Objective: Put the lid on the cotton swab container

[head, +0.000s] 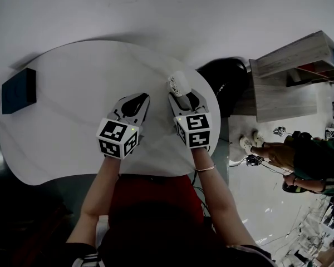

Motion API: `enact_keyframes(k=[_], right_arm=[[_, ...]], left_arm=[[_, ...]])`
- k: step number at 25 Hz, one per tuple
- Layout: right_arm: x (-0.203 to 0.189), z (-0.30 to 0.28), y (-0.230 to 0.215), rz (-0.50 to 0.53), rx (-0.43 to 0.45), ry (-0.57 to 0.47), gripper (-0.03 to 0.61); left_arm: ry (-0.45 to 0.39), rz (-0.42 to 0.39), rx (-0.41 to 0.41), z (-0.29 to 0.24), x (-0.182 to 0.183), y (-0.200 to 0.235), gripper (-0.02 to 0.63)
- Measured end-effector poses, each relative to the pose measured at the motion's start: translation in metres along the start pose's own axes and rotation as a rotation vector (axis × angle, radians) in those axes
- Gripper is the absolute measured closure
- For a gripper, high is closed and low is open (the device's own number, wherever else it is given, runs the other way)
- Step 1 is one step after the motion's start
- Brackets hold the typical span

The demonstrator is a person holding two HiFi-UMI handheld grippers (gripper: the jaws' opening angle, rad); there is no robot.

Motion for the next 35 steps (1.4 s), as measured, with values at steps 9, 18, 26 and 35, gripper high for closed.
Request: enact_keyframes(k=[9,18,26,35], right_arm=[[0.008,0.010,0.009,0.014,0.027,-0.038,0.373],[0.015,0.041,0.039,0.001,0.066,-0.074,0.373],[0.019,0.066,0.080,0.046,0.114,-0.082,0.373],[0.022,0.085,0.113,0.064,0.111,-0.105,0.373]], left_arm=[[-0.026,-0.018,-0.002,0.008,0.010,0.001,0.586],[-0.084,-0.040,-0.029,0.026,0.031,-0.008,0.586],[-0.168,-0.092,-0.087,0.049,0.067,-0.026,0.586],[-0.201,-0.176,-0.201,0.062,0.096,-0.048,0.587]])
Point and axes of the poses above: the fingertips, and each gripper's own axes: z backward along the fingers, y to its left, x out of its top, the point moved 4 cm from there along z, backward along the fingers, and after that the axes turned 12 degrees about -y, right-handed, at the moved point
